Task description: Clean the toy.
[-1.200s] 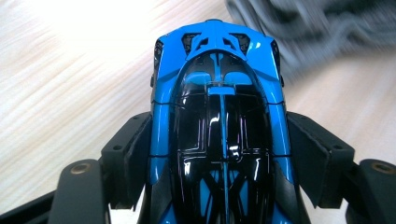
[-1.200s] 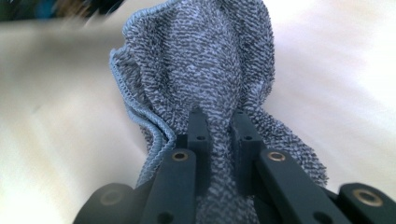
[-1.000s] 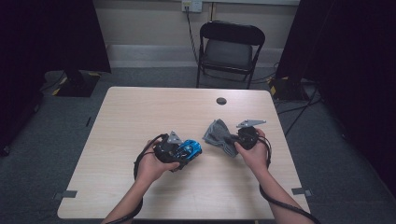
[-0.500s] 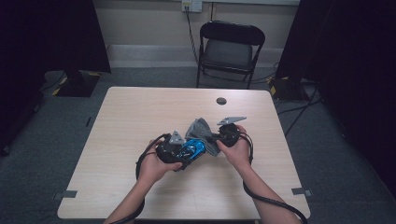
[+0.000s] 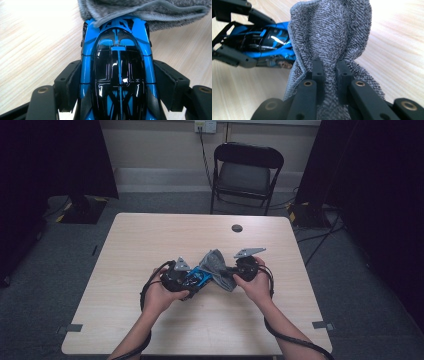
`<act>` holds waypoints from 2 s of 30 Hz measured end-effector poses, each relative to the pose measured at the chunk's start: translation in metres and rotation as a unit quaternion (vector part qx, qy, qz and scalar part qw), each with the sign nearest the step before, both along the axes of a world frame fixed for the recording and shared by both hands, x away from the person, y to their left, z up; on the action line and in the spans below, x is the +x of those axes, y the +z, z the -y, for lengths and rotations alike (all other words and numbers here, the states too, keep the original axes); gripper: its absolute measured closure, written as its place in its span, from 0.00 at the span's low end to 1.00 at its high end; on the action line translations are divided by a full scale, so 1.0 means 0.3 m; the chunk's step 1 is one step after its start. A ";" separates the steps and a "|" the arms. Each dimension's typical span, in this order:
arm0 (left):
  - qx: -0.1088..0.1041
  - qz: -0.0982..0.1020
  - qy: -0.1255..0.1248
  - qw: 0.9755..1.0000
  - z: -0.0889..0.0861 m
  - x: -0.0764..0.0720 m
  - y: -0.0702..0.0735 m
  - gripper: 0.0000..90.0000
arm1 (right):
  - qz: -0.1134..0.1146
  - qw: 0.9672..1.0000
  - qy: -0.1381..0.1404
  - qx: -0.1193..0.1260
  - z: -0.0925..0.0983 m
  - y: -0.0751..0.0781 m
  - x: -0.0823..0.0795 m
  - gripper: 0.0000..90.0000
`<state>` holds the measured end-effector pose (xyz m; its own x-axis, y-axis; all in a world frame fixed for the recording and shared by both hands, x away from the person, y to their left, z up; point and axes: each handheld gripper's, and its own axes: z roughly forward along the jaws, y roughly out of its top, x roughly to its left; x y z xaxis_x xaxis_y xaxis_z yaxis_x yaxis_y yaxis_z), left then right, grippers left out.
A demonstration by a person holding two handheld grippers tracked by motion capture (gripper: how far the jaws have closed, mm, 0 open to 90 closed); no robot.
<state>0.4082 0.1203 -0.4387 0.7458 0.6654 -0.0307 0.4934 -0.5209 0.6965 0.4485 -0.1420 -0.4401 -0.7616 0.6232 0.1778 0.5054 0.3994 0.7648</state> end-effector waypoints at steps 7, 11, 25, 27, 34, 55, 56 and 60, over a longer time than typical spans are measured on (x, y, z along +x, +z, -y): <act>0.002 0.006 0.009 1.000 -0.015 0.005 -0.005 0.31 | -0.007 1.000 0.009 0.002 0.005 -0.013 -0.023 0.90; 0.001 0.006 0.012 1.000 -0.018 0.006 0.000 0.31 | -0.010 1.000 0.013 0.007 0.008 -0.015 -0.032 0.90; -0.002 0.009 0.032 0.999 -0.053 0.015 0.001 0.31 | -0.015 0.999 0.043 0.007 0.006 -0.010 -0.080 0.90; -0.003 0.011 0.034 0.999 -0.058 0.017 0.002 0.31 | -0.016 0.999 0.047 0.007 0.012 -0.011 -0.086 0.90; -0.012 0.012 0.039 0.999 -0.068 0.016 0.011 0.31 | -0.022 0.999 0.035 0.008 0.055 -0.006 -0.075 0.90; -0.018 0.015 0.011 1.000 -0.017 -0.014 0.036 0.31 | -0.009 0.999 -0.048 0.014 0.108 0.081 0.060 0.90; -0.018 0.018 0.010 1.000 -0.013 -0.016 0.037 0.31 | -0.007 0.999 -0.050 0.013 0.102 0.083 0.066 0.90; -0.020 0.018 0.001 1.000 0.004 -0.026 0.041 0.31 | -0.005 0.998 -0.058 0.013 0.083 0.084 0.085 0.90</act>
